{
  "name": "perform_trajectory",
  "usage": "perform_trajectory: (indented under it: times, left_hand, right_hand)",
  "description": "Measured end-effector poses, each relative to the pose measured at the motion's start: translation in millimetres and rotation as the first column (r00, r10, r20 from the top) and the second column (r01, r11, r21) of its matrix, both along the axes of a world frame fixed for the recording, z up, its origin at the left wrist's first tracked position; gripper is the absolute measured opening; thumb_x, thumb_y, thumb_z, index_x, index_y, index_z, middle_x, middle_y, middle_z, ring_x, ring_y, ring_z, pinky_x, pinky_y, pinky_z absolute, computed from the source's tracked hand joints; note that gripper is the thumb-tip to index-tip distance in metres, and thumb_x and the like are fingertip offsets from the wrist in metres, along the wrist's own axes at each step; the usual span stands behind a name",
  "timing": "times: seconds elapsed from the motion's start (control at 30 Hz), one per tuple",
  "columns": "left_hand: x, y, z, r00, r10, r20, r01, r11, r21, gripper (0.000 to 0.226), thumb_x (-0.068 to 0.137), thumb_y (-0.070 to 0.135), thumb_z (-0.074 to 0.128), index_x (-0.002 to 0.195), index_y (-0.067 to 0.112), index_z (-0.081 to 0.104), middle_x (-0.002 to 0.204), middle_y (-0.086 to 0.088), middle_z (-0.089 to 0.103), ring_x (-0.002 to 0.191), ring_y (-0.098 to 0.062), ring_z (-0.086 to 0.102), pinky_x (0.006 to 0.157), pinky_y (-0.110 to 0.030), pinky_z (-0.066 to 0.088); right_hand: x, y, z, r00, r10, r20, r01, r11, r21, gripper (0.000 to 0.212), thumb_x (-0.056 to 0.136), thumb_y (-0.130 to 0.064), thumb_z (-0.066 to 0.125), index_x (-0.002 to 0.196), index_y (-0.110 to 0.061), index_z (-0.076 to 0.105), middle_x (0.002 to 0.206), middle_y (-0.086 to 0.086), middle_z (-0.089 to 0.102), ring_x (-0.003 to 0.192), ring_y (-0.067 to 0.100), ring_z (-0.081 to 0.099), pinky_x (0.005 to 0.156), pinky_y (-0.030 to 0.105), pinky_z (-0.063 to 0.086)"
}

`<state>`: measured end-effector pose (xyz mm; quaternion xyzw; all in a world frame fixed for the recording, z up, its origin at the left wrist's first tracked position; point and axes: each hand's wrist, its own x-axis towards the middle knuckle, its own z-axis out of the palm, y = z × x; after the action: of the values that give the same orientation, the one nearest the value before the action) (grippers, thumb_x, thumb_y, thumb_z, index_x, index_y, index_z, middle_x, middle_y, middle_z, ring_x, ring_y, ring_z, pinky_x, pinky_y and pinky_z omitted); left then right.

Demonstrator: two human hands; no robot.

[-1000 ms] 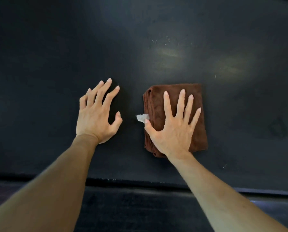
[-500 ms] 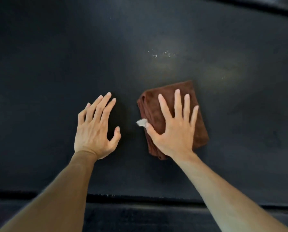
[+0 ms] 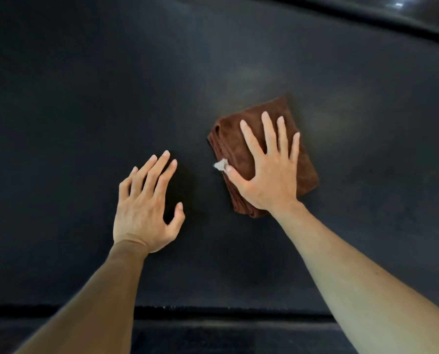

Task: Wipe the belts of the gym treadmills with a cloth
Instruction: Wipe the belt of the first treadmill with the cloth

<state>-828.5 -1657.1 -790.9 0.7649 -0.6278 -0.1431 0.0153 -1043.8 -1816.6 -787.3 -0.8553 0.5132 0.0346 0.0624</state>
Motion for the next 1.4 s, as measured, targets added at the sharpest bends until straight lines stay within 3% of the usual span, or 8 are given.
perform_trajectory:
  times: [0.17, 0.3, 0.43, 0.7, 0.93, 1.13, 1.33, 1.4]
  left_hand:
    - [0.5, -0.4, -0.6, 1.000, -0.009, 0.001, 0.009, 1.000, 0.004, 0.081, 0.089, 0.049, 0.042, 0.161, 0.016, 0.024, 0.171, -0.001, 0.015, 0.157, -0.023, 0.015, 0.124, -0.048, 0.019]
    - [1.5, -0.4, -1.4, 1.000, -0.015, 0.016, 0.014, 1.000, 0.013, 0.081, 0.090, 0.050, 0.041, 0.162, 0.016, 0.023, 0.171, -0.001, 0.014, 0.157, -0.024, 0.016, 0.123, -0.049, 0.021]
    - [1.6, -0.2, -2.0, 1.000, -0.015, 0.027, 0.015, 1.000, 0.001, 0.082, 0.090, 0.050, 0.040, 0.162, 0.015, 0.023, 0.171, -0.001, 0.015, 0.157, -0.024, 0.017, 0.123, -0.048, 0.021]
    - [2.0, -0.1, -1.1, 1.000, -0.013, -0.007, 0.013, 1.000, -0.006, 0.082, 0.090, 0.050, 0.041, 0.161, 0.015, 0.023, 0.171, -0.001, 0.015, 0.157, -0.025, 0.017, 0.123, -0.048, 0.019]
    - [0.1, 0.4, -0.8, 1.000, -0.007, -0.017, 0.006, 1.000, -0.023, 0.081, 0.089, 0.049, 0.041, 0.161, 0.015, 0.026, 0.171, 0.000, 0.017, 0.157, -0.024, 0.019, 0.123, -0.048, 0.020]
    - [1.7, -0.3, -1.4, 1.000, -0.013, -0.014, 0.013, 1.000, -0.007, 0.081, 0.090, 0.050, 0.040, 0.162, 0.016, 0.023, 0.171, 0.000, 0.015, 0.157, -0.024, 0.017, 0.124, -0.048, 0.020]
    - [1.2, 1.5, -1.1, 1.000, -0.004, -0.029, 0.003, 1.000, -0.011, 0.080, 0.089, 0.050, 0.041, 0.160, 0.016, 0.028, 0.170, 0.000, 0.018, 0.157, -0.024, 0.019, 0.124, -0.049, 0.022]
    - [0.3, 0.6, -1.3, 0.999, -0.002, -0.038, 0.001, 1.000, -0.023, 0.080, 0.089, 0.050, 0.041, 0.160, 0.015, 0.029, 0.170, 0.000, 0.019, 0.156, -0.024, 0.019, 0.123, -0.050, 0.023]
  right_hand:
    - [85.4, -59.6, -3.3, 0.880, -0.473, 0.038, 0.472, 0.881, 0.022, 0.091, 0.089, -0.079, 0.030, 0.166, -0.030, 0.019, 0.173, 0.016, 0.006, 0.158, 0.045, -0.002, 0.121, 0.071, 0.000]
    - [113.3, -70.3, -5.0, 0.984, -0.178, 0.007, 0.178, 0.984, -0.002, 0.087, 0.091, -0.075, 0.029, 0.165, -0.031, 0.020, 0.174, 0.014, 0.006, 0.159, 0.043, -0.001, 0.123, 0.068, 0.001]
    - [50.2, -53.0, -3.8, 0.999, 0.045, -0.009, -0.045, 0.999, -0.003, 0.085, 0.092, -0.076, 0.031, 0.165, -0.036, 0.018, 0.175, 0.008, 0.004, 0.160, 0.036, -0.002, 0.125, 0.064, 0.003]
    - [93.5, -94.4, -0.1, 0.937, -0.349, 0.025, 0.346, 0.934, 0.087, 0.087, 0.092, -0.082, 0.021, 0.166, -0.036, 0.013, 0.175, 0.008, 0.000, 0.159, 0.036, -0.009, 0.123, 0.065, -0.007]
    - [38.6, -44.0, -2.1, 0.998, -0.047, 0.052, 0.048, 0.999, -0.016, 0.077, 0.096, -0.078, 0.029, 0.163, -0.040, 0.023, 0.174, 0.002, 0.010, 0.161, 0.029, 0.002, 0.127, 0.060, 0.002]
    - [68.3, -90.8, -2.1, 0.903, -0.430, 0.022, 0.428, 0.902, 0.056, 0.082, 0.094, -0.080, 0.023, 0.165, -0.039, 0.012, 0.175, 0.008, 0.001, 0.160, 0.035, -0.007, 0.124, 0.066, -0.005]
    - [54.5, -53.2, -1.3, 0.999, 0.003, 0.042, -0.002, 1.000, -0.008, 0.078, 0.096, -0.078, 0.029, 0.164, -0.041, 0.021, 0.175, 0.004, 0.006, 0.161, 0.031, -0.001, 0.125, 0.062, 0.003]
    - [18.3, -30.9, 0.0, 0.997, -0.054, 0.047, 0.054, 0.999, 0.010, 0.079, 0.095, -0.080, 0.031, 0.163, -0.043, 0.022, 0.175, 0.001, 0.006, 0.161, 0.028, -0.002, 0.126, 0.060, 0.001]
